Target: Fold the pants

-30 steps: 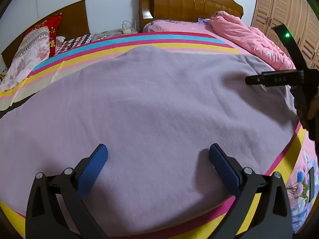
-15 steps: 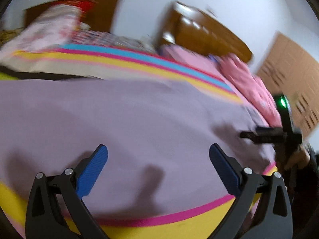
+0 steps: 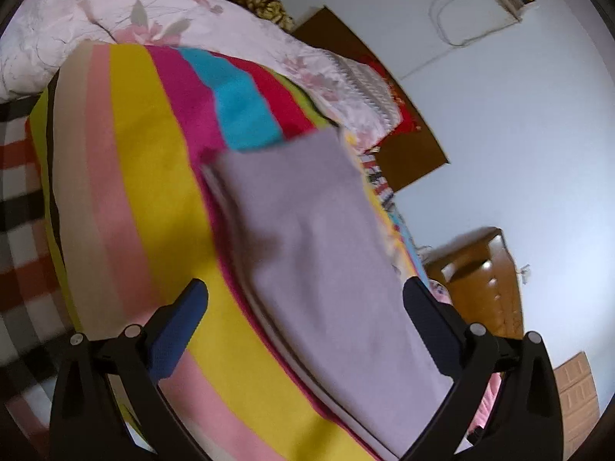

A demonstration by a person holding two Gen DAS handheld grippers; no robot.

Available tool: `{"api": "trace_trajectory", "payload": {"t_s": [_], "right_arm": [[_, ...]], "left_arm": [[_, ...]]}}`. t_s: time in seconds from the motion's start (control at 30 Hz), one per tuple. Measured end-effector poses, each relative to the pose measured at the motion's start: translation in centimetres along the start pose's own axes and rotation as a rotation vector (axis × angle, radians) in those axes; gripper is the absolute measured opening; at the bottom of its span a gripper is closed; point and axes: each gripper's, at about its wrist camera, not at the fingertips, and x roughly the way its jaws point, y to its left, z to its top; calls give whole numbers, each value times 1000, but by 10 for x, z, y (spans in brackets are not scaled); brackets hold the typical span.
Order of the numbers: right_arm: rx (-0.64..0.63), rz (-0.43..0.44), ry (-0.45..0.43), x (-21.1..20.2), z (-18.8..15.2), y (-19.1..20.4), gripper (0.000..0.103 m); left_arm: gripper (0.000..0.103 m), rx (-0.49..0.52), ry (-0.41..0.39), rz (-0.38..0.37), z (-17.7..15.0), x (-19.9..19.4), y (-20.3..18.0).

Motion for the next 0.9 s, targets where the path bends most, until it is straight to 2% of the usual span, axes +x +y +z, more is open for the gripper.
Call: {"api": "trace_trajectory", "payload": {"t_s": [0.1,0.23,0.27,0.3,0.33,0.37,0.53,0.67,0.73,0.8,0.9], "right_arm": [[-39,-5,9,6,5,4,98],[-22,-15,26,7,1,3,98],[-9,-12,29,9,1,0,98],[6,-7,32,9,1,-3,98],[17,-2,33,10,1,-4,98],[28,4,33,11,1,-5,98],[17,31,16,11,8,5,98],[5,64,4,10,10,17,98],[10,115,-3,10,14,26,98],[-23,188,-20,12,22,48,98],[-154,232,-41,19,33,93,98]], "left_arm": [[97,-32,18,-50,12,16,13],[96,37,10,-23,20,26,3],[90,59,1,-3,24,28,1],[76,92,-11,33,24,30,-3],[68,119,-16,64,25,34,-6],[51,159,-14,107,22,37,-11],[42,205,-39,146,18,39,-14],[23,243,-66,183,17,34,-19],[20,247,-63,180,18,30,-21],[17,256,-65,186,19,29,-23],[15,290,-97,200,19,23,-36]]}}
